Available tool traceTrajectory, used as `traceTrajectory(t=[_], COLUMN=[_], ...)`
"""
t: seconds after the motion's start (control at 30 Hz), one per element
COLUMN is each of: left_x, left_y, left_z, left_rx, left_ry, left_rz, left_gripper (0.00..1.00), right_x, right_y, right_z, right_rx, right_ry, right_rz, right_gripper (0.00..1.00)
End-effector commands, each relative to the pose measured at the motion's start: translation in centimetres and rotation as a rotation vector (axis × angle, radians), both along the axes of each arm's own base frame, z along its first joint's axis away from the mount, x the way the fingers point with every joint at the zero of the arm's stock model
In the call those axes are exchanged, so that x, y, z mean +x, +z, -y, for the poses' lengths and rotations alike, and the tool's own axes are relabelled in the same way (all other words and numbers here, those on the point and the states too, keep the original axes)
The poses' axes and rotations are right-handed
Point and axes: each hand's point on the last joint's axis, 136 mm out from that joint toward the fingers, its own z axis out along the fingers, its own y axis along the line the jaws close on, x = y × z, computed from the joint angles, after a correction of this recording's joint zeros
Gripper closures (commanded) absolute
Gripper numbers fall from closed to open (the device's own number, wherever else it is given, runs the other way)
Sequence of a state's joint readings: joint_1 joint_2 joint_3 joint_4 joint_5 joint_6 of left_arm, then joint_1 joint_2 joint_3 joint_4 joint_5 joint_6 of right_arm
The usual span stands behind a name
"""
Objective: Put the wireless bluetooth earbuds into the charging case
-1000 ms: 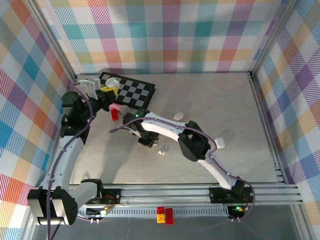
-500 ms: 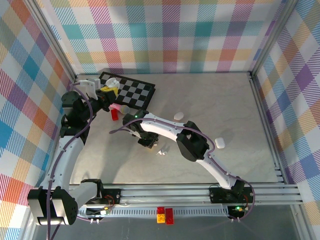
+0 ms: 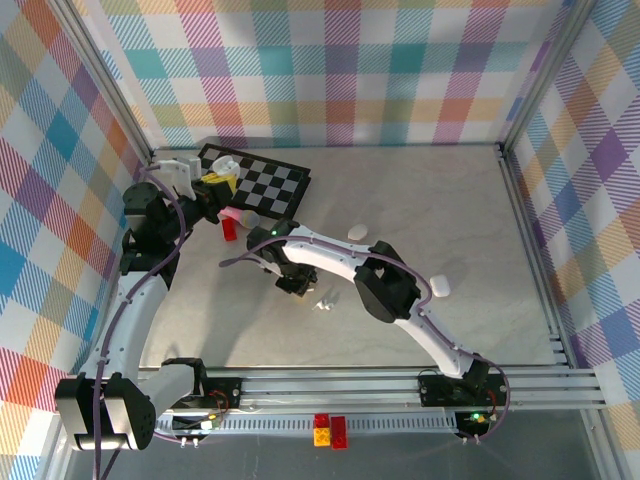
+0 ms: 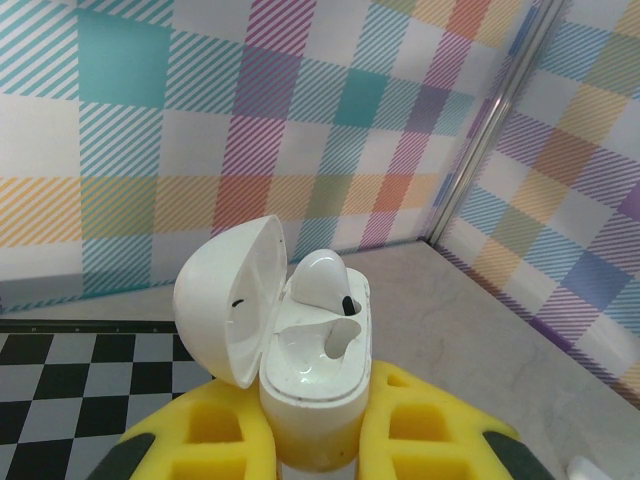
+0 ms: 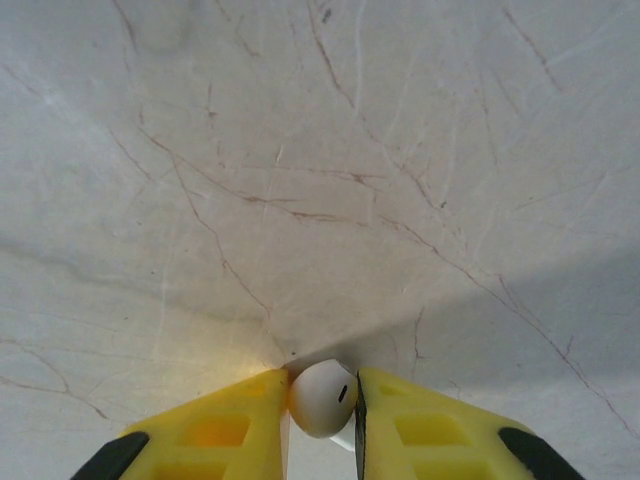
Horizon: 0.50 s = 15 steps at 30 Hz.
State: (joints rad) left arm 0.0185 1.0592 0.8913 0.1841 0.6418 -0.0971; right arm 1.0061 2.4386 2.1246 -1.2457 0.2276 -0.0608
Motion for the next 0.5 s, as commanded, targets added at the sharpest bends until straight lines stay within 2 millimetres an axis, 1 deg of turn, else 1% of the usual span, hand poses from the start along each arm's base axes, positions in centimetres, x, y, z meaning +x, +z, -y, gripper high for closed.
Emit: traceTrajectory(t=[0.0, 0.27, 0.47], left_x=[-0.1, 0.5, 1.0], left_y=[1.2, 1.0, 0.3], left_z=[-0.6, -0.6, 0.0], left_rx=[-0.002, -0.056, -0.071], left_ry=[0.023, 0.031, 0.063], left_rz=[0.044, 0.05, 0.046], left_gripper=[1.0, 1.0, 1.0], right_x=[0.8, 3.2, 4.9], right_y=[2.9, 7.7, 12.3], right_z=[-0.8, 0.7, 2.5], right_rx=[0.146, 0.422, 0.641], right_ry=[-0.08, -0.295, -0.413], right_rz=[0.03, 0.135, 0.224], right_gripper=[0.77, 0.77, 0.77])
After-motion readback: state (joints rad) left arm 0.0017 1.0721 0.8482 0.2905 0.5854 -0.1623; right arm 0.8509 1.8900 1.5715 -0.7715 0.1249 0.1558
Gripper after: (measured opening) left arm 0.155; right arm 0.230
